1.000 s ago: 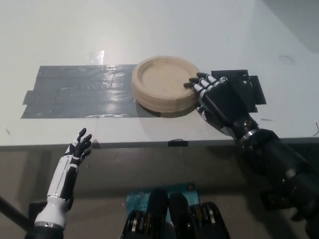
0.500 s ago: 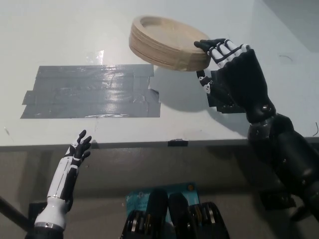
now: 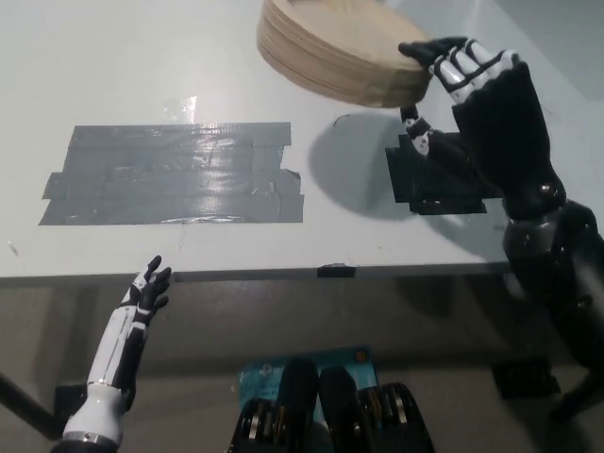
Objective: A stack of plates is kept in the middle of the desk close to the robot and the robot grabs the stack with its right hand, picks it up and hands it to a person.
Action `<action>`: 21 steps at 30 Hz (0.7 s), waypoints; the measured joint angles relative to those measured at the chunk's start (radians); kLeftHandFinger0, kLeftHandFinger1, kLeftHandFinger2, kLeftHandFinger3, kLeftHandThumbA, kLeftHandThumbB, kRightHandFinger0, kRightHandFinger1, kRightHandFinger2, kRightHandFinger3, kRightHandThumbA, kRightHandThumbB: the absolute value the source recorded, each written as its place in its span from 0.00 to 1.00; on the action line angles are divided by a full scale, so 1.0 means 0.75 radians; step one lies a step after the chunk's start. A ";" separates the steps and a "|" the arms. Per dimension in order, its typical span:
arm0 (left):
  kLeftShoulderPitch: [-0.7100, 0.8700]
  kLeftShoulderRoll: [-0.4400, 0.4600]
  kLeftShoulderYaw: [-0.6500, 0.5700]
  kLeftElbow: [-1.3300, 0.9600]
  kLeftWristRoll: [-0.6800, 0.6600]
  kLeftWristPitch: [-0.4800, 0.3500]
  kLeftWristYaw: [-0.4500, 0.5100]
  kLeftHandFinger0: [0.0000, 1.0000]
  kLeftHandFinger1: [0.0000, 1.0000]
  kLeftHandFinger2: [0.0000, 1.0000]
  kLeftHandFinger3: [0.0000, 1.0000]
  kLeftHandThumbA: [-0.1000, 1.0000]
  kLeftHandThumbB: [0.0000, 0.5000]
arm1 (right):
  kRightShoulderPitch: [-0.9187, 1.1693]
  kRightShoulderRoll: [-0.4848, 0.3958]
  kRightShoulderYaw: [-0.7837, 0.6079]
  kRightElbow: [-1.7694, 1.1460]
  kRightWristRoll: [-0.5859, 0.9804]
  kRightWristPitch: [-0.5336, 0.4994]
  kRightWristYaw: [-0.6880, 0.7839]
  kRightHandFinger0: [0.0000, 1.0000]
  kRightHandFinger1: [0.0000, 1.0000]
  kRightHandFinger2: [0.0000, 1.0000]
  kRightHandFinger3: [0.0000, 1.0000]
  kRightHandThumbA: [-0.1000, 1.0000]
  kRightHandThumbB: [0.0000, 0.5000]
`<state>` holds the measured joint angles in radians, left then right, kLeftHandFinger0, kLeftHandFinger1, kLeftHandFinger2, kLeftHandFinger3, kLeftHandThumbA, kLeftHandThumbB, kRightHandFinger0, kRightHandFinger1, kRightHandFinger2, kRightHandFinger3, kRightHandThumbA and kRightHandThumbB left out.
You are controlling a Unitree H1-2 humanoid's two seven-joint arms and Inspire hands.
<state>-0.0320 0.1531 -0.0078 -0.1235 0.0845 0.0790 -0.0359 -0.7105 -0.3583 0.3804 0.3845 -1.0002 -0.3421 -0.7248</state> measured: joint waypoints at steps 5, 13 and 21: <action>0.030 0.000 -0.002 -0.008 0.006 -0.001 0.000 1.00 1.00 1.00 1.00 1.00 0.00 | 0.016 0.002 0.014 0.098 -0.010 -0.002 0.015 0.00 0.00 0.38 0.21 0.00 0.56; 0.048 0.000 -0.002 -0.014 0.010 -0.002 0.000 1.00 1.00 1.00 1.00 1.00 0.00 | -0.041 0.017 0.039 0.285 -0.032 -0.002 0.014 0.00 0.00 0.41 0.31 0.00 0.52; 0.060 0.000 -0.001 -0.016 0.014 -0.004 0.000 1.00 1.00 1.00 1.00 1.00 0.00 | -0.200 0.062 0.070 0.494 -0.053 0.001 0.002 0.00 0.05 0.55 0.06 0.00 0.46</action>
<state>0.0131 0.1534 -0.0087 -0.1356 0.0951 0.0763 -0.0358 -0.8605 -0.3116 0.4328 0.7553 -1.0403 -0.3412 -0.7235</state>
